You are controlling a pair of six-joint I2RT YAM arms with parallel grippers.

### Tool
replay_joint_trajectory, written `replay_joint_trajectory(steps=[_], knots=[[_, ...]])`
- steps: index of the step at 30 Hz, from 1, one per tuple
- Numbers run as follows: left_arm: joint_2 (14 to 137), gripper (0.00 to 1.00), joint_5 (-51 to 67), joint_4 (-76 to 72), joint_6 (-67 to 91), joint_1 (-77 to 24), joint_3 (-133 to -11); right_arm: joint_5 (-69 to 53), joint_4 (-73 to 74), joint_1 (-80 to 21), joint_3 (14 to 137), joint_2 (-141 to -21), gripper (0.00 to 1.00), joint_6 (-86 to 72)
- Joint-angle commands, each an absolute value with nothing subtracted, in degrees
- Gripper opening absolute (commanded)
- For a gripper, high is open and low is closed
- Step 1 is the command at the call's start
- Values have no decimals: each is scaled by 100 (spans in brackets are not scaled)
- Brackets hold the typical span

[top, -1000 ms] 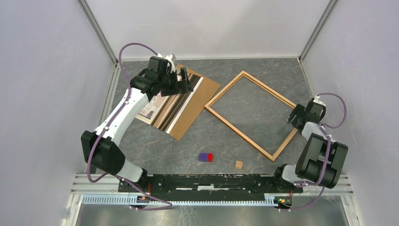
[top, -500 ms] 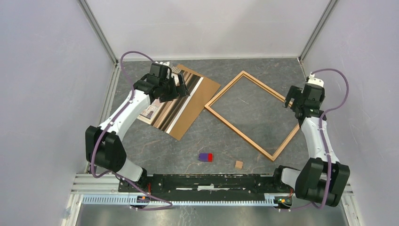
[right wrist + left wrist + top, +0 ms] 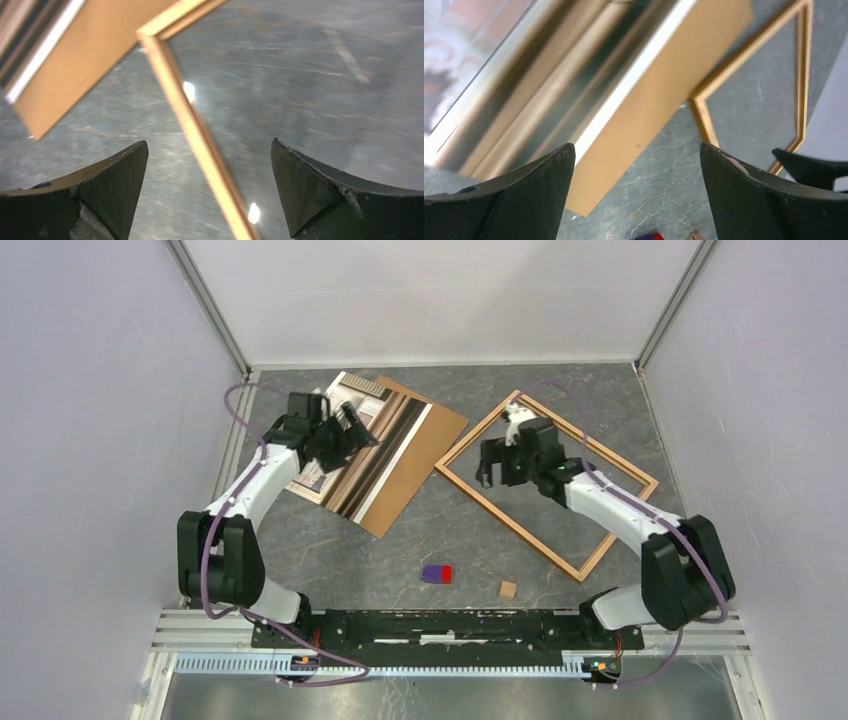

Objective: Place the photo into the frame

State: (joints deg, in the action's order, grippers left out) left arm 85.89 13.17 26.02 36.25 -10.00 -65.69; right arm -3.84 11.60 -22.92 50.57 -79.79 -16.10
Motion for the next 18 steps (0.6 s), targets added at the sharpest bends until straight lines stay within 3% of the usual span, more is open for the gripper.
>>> replay_joint_trajectory(steps=[1, 5, 13, 18], knots=[[8157, 100, 1854, 1898, 4449, -478, -5704, -922, 67, -2972, 5244, -8471, 98, -2404], [8223, 100, 1674, 2471, 4165, -475, -5720, -1318, -151, -3352, 5781, -9261, 98, -2396], [7744, 100, -245, 3723, 3741, -441, -5661, -1288, -347, -3564, 6603, -10261, 98, -2109], [7683, 100, 240, 3572, 4015, -286, -5205, -1226, -194, -3670, 6947, -10597, 98, -2217]])
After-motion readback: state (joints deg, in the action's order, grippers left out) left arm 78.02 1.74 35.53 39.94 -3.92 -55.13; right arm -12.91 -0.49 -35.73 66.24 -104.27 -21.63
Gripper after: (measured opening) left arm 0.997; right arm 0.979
